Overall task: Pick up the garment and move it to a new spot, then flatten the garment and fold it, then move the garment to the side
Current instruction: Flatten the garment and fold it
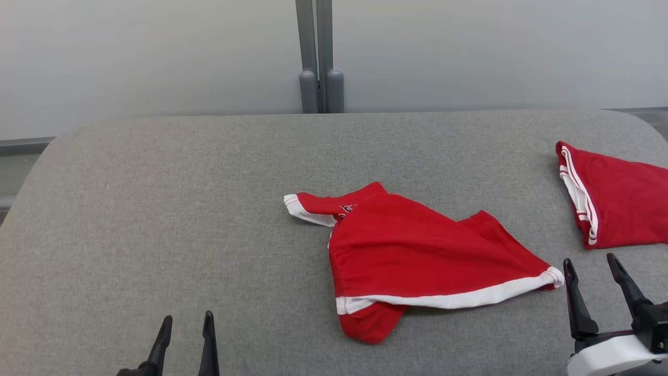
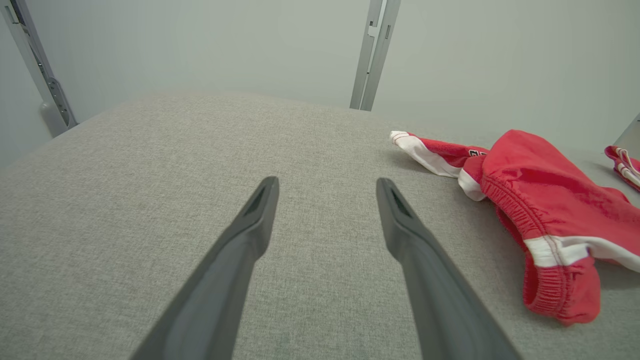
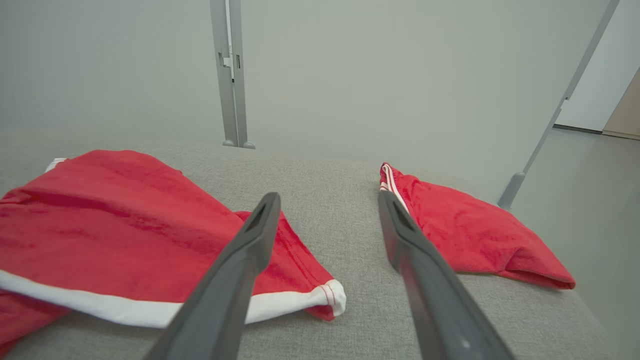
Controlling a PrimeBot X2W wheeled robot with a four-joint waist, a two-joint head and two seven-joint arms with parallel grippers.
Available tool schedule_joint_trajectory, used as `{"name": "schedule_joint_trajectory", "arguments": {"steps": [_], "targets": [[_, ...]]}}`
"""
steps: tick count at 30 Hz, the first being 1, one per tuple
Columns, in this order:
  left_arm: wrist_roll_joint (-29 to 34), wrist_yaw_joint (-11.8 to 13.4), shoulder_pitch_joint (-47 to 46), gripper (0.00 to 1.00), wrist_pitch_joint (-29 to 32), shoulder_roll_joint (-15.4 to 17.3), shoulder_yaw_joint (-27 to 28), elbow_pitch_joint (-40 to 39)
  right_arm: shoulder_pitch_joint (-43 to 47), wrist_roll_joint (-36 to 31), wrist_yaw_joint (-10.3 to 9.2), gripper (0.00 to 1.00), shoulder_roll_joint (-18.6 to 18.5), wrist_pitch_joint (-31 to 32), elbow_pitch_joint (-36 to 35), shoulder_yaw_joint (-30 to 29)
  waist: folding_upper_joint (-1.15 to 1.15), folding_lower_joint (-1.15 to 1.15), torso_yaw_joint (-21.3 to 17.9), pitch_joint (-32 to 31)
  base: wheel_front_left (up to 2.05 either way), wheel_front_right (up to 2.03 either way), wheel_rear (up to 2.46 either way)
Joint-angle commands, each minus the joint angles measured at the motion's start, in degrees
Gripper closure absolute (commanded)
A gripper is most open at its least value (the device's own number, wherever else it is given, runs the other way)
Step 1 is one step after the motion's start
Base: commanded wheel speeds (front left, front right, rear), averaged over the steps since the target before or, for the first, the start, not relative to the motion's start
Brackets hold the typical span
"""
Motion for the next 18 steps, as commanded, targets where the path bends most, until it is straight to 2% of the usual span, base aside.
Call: {"name": "schedule_joint_trajectory", "arguments": {"steps": [1, 4, 8, 12, 18], "targets": [[0.4, -0.4, 0.3, 0.0, 0.0, 0.1, 0.3, 0.4, -0.5, 0.3, -0.08, 0.0, -0.3, -0.2, 0.2, 0.1, 0.0, 0.0, 0.0, 0.0, 0.0, 0.0, 0.0], [0.4, -1.3, 0.8, 0.0, 0.0, 0.1, -0.4, 1.3, -0.8, 2.6, -0.08, 0.0, 1.1, -0.2, 1.3, -1.1, 0.0, 0.0, -0.1, 0.0, 0.0, 0.0, 0.0], [1.0, -2.9, 0.4, 0.0, 0.0, 0.1, -4.1, 2.2, -2.4, 4.3, -0.08, 0.0, -0.5, 0.3, 7.4, -0.6, 0.0, 0.0, -0.5, 0.1, 0.0, 0.0, 0.0], [-1.1, -4.0, -2.2, 0.0, 2.3, 0.1, -9.5, 5.4, -7.3, 5.9, -0.09, 0.0, -3.6, 8.6, 12.5, 1.9, 0.0, 0.0, -1.2, 1.1, 0.0, 0.0, 0.0], [-10.2, -4.6, -5.3, 0.0, 12.2, 0.1, -16.5, 3.7, -13.7, 8.4, -0.07, 0.0, -5.7, 19.8, 15.5, 4.2, 0.0, 0.0, -1.7, 3.4, 0.0, 0.0, 0.0]]}}
